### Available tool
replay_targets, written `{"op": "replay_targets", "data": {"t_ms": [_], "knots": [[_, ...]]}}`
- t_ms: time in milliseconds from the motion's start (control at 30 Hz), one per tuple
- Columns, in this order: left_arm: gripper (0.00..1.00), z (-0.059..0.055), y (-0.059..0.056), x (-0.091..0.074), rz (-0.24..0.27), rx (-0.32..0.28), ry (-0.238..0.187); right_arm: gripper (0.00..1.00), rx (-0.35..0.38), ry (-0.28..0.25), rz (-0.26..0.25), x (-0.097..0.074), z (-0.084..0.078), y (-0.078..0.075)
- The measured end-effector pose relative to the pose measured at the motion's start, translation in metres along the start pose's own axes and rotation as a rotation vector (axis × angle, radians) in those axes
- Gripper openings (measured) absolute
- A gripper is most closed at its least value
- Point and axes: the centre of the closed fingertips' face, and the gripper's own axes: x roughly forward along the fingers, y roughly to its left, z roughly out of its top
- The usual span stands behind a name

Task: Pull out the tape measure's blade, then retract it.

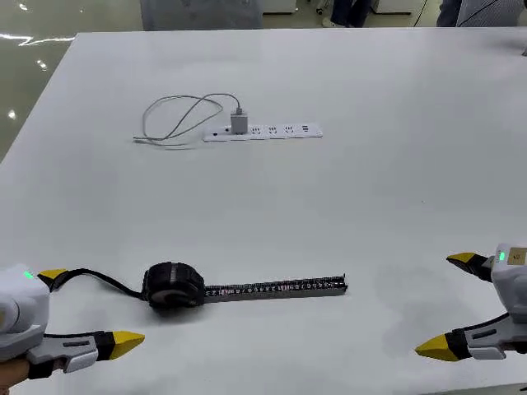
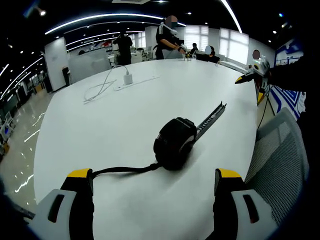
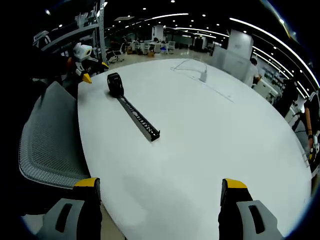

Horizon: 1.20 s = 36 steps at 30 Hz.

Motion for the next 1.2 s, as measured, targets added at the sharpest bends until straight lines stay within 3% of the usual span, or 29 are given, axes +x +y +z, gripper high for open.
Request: {"op": "replay_targets", "data": {"t_ms": [167,367,533,700,900,1033,1133,1200], "knots": [[0.99,0.007,-0.008,0.006,-0.009,-0.009,-0.001,0.99,-0.036,0.041,0.014,0.003,-0.003,-0.007],[0.99,0.015,-0.018,0.013,-0.019,-0.016,0.000,0.99,-0.075,0.050,0.029,0.003,0.011,-0.013],[0.99,0.028,-0.018,0.018,-0.004,-0.058,-0.026,0.99,-0.106,0.065,0.047,0.006,0.021,-0.017],[0.99,0.029,-0.016,0.026,0.011,-0.054,-0.012,0.99,-0.141,0.083,0.069,0.010,0.028,-0.020],[0.99,0.039,-0.024,0.033,0.013,-0.087,-0.032,0.99,-0.174,0.097,0.101,0.015,0.042,-0.019],[0.99,0.047,-0.025,0.036,0.033,-0.106,-0.051,0.99,-0.207,0.119,0.129,0.020,0.047,-0.017],[0.99,0.047,-0.016,0.037,0.102,-0.095,-0.041,0.99,-0.221,0.119,0.137,0.022,0.053,-0.018],[0.99,0.047,-0.015,0.039,0.113,-0.095,-0.037,0.99,-0.226,0.121,0.140,0.024,0.058,-0.016]]}}
